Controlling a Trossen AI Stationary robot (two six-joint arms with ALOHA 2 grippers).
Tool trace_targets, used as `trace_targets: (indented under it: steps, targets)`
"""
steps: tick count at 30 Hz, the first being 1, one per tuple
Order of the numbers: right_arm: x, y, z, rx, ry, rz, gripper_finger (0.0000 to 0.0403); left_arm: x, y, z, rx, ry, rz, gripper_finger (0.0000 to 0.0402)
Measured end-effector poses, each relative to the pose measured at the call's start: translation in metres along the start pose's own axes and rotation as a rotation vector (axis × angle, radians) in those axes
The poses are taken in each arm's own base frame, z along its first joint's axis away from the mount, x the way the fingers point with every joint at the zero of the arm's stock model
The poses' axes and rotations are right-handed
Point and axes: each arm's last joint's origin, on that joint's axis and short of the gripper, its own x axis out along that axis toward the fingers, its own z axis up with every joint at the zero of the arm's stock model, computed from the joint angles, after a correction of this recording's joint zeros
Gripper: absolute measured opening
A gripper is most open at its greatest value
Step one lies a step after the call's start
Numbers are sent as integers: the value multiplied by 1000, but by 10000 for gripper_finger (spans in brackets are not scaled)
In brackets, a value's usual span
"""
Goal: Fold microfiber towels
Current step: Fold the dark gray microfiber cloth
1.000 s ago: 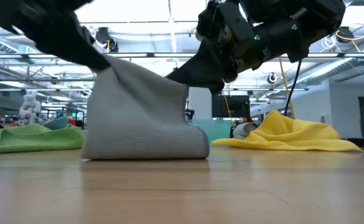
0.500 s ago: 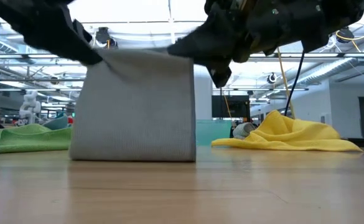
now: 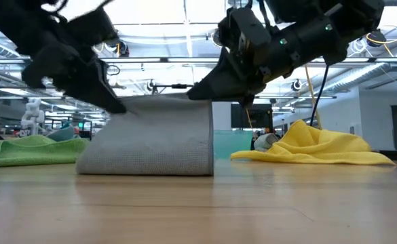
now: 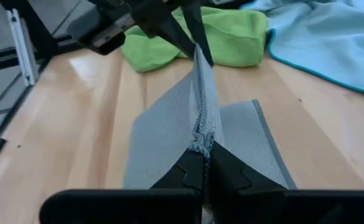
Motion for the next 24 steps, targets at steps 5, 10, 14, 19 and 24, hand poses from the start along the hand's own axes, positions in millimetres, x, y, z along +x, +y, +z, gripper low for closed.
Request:
trace_targets:
  steps: [5,10,14,19,24]
  targets:
    - [0,0,0,-17,0,7,2,-4,-3,3,9,-9,-99,7]
    - [0,2,2,-14,-9,39,2,-35,-7,19,-36,-150,-301,7]
    - [-1,8,5,-12,-36,84,2,-57,-10,27,-62,-252,-370,7]
    - [-6,26,9,-10,-107,243,2,-66,-17,27,-72,-274,-427,7]
    - [-14,45,11,11,-147,301,2,-67,-27,21,-55,-244,-453,7]
